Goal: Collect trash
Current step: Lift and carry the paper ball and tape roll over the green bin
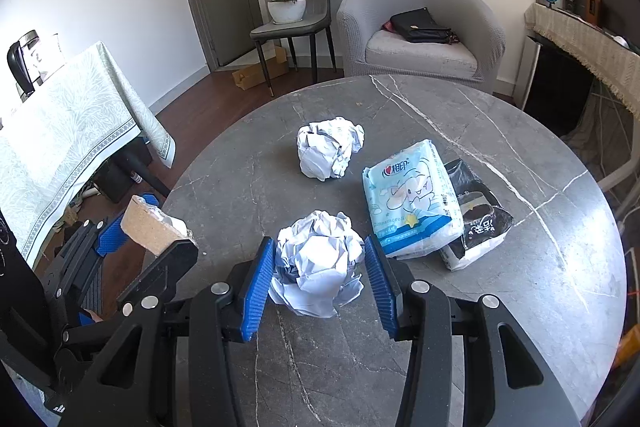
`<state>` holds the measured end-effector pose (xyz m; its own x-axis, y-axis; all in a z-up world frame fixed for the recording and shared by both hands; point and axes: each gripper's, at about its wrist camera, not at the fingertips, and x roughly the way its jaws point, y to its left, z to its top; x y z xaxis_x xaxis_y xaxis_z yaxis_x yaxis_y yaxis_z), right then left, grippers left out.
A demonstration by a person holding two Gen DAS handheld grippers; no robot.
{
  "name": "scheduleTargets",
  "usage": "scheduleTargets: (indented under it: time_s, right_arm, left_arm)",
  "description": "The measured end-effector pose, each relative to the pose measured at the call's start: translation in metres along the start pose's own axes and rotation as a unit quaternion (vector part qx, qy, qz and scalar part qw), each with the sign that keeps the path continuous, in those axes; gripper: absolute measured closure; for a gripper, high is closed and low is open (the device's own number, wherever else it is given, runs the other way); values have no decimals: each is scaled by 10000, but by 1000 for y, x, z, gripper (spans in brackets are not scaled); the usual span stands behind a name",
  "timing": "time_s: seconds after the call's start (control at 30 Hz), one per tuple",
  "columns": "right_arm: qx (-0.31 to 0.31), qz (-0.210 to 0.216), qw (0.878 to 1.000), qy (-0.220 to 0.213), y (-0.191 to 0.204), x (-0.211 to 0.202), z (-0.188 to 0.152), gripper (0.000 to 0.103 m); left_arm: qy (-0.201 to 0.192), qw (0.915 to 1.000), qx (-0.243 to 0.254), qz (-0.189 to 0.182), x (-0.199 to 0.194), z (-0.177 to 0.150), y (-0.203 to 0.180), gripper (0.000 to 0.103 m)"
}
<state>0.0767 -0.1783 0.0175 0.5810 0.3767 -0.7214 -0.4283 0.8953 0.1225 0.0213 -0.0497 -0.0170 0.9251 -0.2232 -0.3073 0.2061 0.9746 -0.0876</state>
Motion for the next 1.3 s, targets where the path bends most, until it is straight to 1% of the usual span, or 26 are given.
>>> scheduleTargets:
  time_s: [0.2,0.37,0.67,0.87,1.07,1.2,1.3]
  right_arm:
    - [-136,65,9999,64,16,10,2,56]
    - [-329,178,9993,54,42,16,7,56]
    - [-669,440,9967,88,92,37,20,56]
    - [-822,563,9950,38,117,45,28,56]
    - [-919,734,9931,16,141,54,32,56]
    - [-1012,852,9912,47,160,61,32,56]
    - [-1092,923,9897,88,173,67,31,56]
  left_arm:
    - [-70,9999,-128,50,-15,5,22,43]
    - [-62,9998,-99,128,-28,4,37,43]
    - [178,9994,-64,273,-50,-7,78,43]
    - [330,9979,-368,408,-64,-13,118,43]
    - [622,9932,-761,623,-67,-23,154,43]
    - [974,9872,-1036,718,-62,-33,177,43]
    - [1292,9808,-1150,905,-56,-43,190,43]
